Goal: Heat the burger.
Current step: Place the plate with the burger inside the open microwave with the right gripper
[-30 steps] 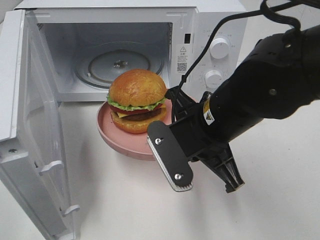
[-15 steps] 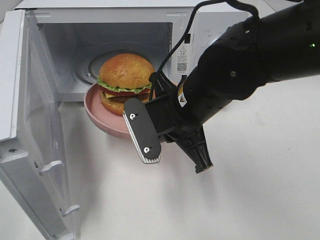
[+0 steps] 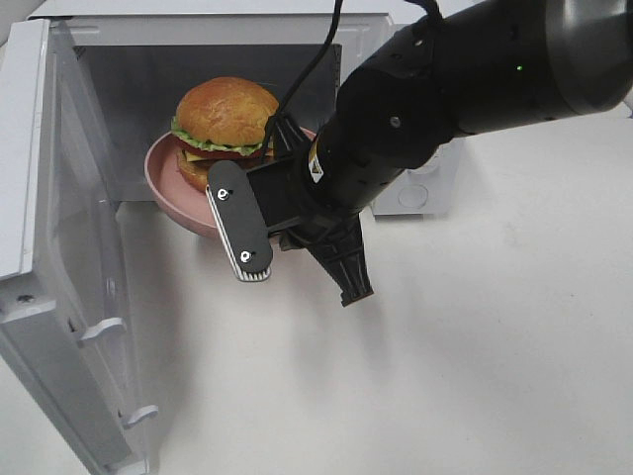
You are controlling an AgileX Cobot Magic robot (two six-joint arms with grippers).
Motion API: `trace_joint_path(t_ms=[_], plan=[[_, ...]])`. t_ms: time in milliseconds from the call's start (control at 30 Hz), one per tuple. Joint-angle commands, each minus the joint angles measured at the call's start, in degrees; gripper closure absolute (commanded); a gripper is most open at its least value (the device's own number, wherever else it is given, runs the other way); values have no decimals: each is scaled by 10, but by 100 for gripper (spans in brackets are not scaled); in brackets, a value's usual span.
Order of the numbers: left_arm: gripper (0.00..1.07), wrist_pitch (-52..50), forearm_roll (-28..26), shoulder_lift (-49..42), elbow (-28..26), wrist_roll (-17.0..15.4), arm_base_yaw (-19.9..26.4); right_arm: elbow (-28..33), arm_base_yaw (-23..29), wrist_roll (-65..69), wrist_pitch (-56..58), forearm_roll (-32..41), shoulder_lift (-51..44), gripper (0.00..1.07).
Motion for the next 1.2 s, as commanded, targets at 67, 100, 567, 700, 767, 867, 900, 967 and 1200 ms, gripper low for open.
trace_joint_path(t_ms=[67,100,567,700,767,867,900,967,1200], plan=[[9,-3,0,-11,1,-3,-3,-29,-1,15,-18,-24,10,107],[9,-3,0,-11,1,-3,-3,-29,-1,15,-18,-24,10,107],[9,-3,0,-11,1,-3,-3,-89,-1,53,-12,-70,44,107],[9,-3,0,-11,1,-3,-3,-120,-1,66,-2,-84,62,107],[9,-3,0,-11,1,-3,-3,-127,-1,67,4,-84,68,107],[9,-3,0,-11,1,-3,-3,-156,-1,70,28,-84,86,107],[9,-3,0,-11,1,-3,-3,-156,-1,70,28,-84,86,107],[9,-3,0,-11,1,-3,-3,-164,-1,70,32,-85,91,107],[9,-3,0,-11,1,-3,-3,-219,-1,76,62,-85,130,107]])
